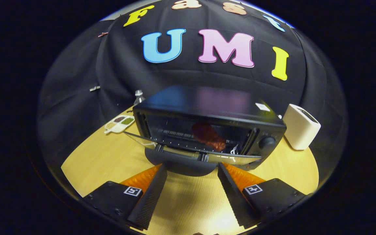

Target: Open the toaster oven, put the food inside, and close the toaster oven door.

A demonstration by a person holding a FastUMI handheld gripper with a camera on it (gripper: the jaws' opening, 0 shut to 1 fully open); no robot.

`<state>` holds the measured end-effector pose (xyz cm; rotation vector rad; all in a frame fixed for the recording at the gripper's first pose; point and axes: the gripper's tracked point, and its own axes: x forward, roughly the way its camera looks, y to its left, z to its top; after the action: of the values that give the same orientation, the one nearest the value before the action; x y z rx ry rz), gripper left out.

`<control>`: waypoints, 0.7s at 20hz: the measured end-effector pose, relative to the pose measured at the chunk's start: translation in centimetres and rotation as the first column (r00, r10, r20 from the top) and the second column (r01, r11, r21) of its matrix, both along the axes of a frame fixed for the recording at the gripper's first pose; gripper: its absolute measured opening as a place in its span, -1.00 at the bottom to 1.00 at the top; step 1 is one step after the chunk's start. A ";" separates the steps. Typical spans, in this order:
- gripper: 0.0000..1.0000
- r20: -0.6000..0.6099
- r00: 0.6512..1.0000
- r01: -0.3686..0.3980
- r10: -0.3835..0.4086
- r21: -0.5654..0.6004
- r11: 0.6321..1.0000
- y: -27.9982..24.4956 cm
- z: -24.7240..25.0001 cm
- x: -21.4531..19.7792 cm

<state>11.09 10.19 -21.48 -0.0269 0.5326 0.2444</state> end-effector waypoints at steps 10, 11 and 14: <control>0.95 0.252 0.967 -0.034 0.029 0.017 0.999 -1.0 13.6 -1.8; 0.94 0.284 0.958 -0.041 0.032 0.024 0.999 -1.5 15.4 -2.7; 0.92 0.349 0.937 -0.017 0.005 0.030 0.999 -4.1 18.8 -5.5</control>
<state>5.60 6.14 -2.65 -0.0412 0.1744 0.2526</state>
